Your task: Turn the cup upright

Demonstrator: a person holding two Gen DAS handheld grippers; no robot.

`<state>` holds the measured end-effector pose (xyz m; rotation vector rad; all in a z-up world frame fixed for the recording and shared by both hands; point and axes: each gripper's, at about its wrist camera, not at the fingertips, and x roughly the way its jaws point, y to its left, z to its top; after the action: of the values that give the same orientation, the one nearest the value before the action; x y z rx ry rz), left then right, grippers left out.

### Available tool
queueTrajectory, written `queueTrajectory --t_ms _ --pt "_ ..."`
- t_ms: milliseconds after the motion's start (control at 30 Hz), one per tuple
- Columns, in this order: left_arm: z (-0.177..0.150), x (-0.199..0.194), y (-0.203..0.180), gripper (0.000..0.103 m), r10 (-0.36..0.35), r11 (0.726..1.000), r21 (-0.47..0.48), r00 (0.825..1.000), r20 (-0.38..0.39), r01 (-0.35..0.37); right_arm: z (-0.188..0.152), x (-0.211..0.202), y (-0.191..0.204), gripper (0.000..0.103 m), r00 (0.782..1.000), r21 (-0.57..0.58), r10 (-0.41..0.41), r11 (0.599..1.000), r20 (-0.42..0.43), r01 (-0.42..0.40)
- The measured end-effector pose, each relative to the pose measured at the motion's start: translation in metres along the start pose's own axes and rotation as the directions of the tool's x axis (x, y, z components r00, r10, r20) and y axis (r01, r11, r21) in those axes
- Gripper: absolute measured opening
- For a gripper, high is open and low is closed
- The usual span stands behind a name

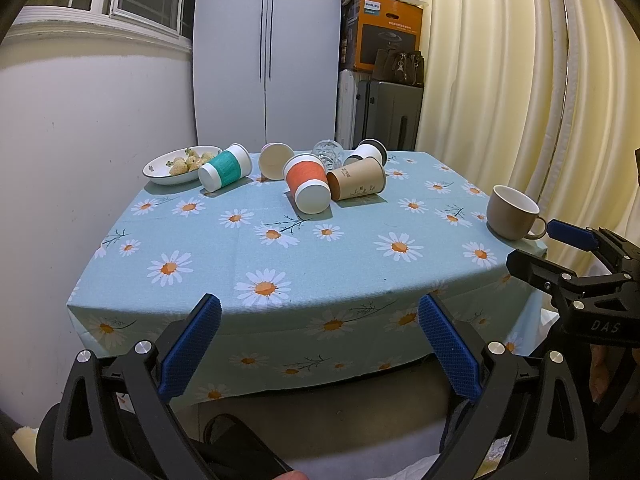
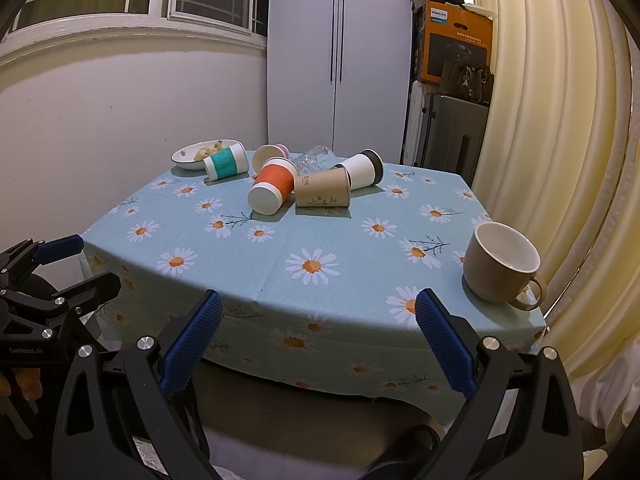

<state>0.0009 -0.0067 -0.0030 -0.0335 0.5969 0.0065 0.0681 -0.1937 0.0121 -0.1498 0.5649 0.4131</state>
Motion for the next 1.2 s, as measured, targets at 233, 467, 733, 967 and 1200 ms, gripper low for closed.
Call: queueTrajectory --t_ms 233,467,733,967,1200 --pt "0.000 -0.002 0.001 0.096 -0.006 1.000 -0.012 1.000 0.012 0.006 0.000 -0.003 -0.007 0.096 1.000 0.024 0.002 1.000 0.000 -0.002" --pt "-0.002 -0.007 0.005 0.096 -0.026 0.999 -0.028 1.000 0.016 0.026 0.002 -0.010 -0.012 0.096 0.999 0.062 0.031 0.998 0.007 -0.031" --pt "-0.002 -0.003 0.013 0.096 -0.069 0.995 -0.081 0.997 -0.022 0.067 0.006 -0.002 -0.018 0.096 0.994 0.150 0.100 0.984 -0.032 -0.094" --pt "0.009 0.028 0.033 0.096 -0.176 0.969 -0.202 0.973 -0.152 0.143 0.019 0.031 -0.045 0.096 0.938 0.382 0.330 0.885 -0.108 -0.268" --pt "0.049 0.075 0.053 0.096 -0.204 0.961 -0.232 0.954 -0.218 0.152 0.062 0.068 -0.059 0.096 0.924 0.403 0.358 0.872 -0.135 -0.279"
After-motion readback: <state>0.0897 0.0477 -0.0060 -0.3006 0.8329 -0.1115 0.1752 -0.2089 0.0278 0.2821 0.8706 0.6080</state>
